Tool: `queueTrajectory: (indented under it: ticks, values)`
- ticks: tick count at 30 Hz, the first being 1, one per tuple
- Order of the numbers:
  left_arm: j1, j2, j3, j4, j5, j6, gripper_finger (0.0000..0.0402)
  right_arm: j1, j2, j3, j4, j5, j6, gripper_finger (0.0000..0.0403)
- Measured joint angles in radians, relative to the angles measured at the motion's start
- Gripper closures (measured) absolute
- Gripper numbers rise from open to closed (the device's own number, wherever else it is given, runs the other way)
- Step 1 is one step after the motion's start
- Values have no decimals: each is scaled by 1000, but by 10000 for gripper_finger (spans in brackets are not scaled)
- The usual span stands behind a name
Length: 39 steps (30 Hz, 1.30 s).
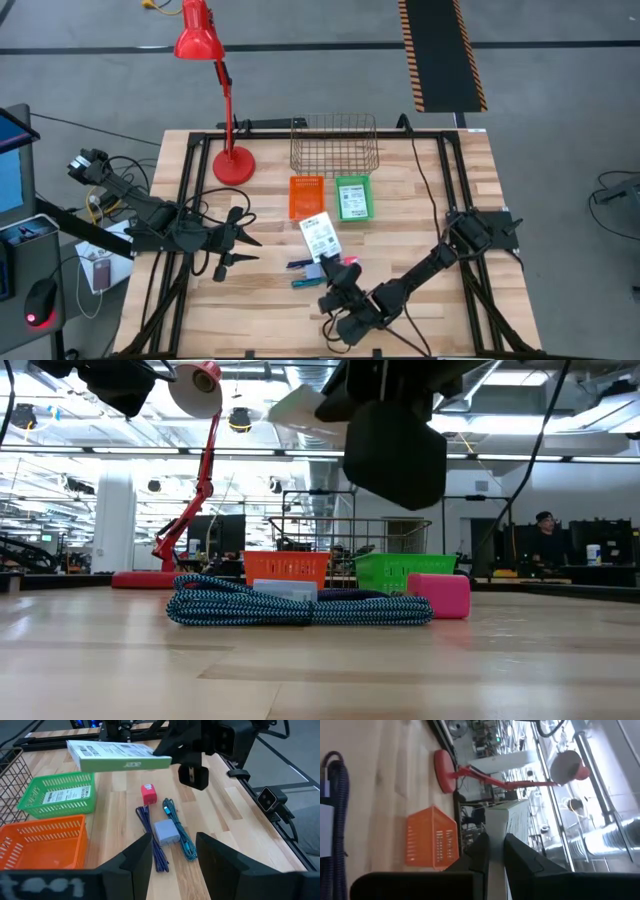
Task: Pick and place items into bin
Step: Put the white card reader box into the green bin
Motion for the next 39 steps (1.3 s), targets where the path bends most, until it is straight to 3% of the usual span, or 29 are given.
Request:
queueTrajectory:
  ticks: [10,14,21,31,34,39]
  values:
    - [0,0,0,-2,0,-9,260,-30,-27,2,-11,11,0,368]
    - [0,0,0,-5,0,-9,260,-43,-64,-6,-106,8,67,368]
    - [0,0,0,-5,0,-9,260,-61,-167,-9,-598,44,495,367]
    - [0,0,0,-5,0,-8,260,-140,-234,-8,-1262,-290,1199,367]
    - [0,0,0,-5,0,-7,260,-169,-225,-10,-1353,-336,1280,367]
    - [0,0,0,-5,0,-4,260,-208,-208,-11,-1332,-395,1236,367]
